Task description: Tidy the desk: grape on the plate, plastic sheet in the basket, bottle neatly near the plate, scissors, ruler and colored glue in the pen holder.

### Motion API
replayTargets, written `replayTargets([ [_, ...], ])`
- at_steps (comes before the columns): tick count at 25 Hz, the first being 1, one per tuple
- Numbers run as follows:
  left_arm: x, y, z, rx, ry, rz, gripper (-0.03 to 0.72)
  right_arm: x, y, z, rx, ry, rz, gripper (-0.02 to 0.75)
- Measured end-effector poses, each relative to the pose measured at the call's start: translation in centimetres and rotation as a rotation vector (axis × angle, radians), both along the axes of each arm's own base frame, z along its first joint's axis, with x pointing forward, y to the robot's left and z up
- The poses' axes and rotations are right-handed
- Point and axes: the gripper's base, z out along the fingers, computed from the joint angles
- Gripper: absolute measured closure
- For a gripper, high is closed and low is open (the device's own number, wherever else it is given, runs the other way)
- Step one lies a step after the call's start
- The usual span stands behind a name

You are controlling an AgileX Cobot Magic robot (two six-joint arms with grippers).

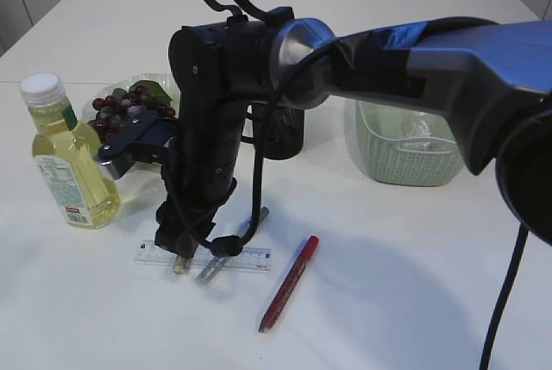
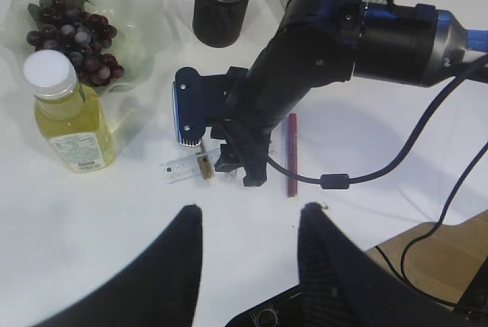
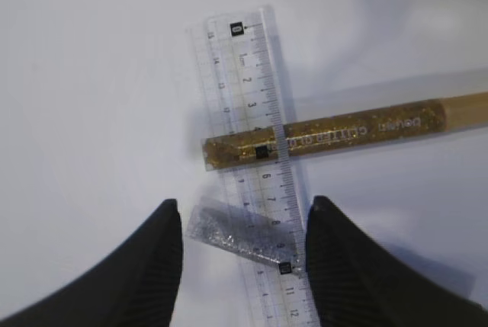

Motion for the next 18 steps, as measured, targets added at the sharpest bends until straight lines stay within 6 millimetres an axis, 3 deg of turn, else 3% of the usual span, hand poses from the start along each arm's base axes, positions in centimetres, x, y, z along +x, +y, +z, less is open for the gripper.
replayTargets([
  [18, 0.00, 0.00, 0.00, 0.000, 0.000, 0.000, 0.381, 0.27, 0.23, -0.31, 0.018, -0.030, 0.029, 0.321],
])
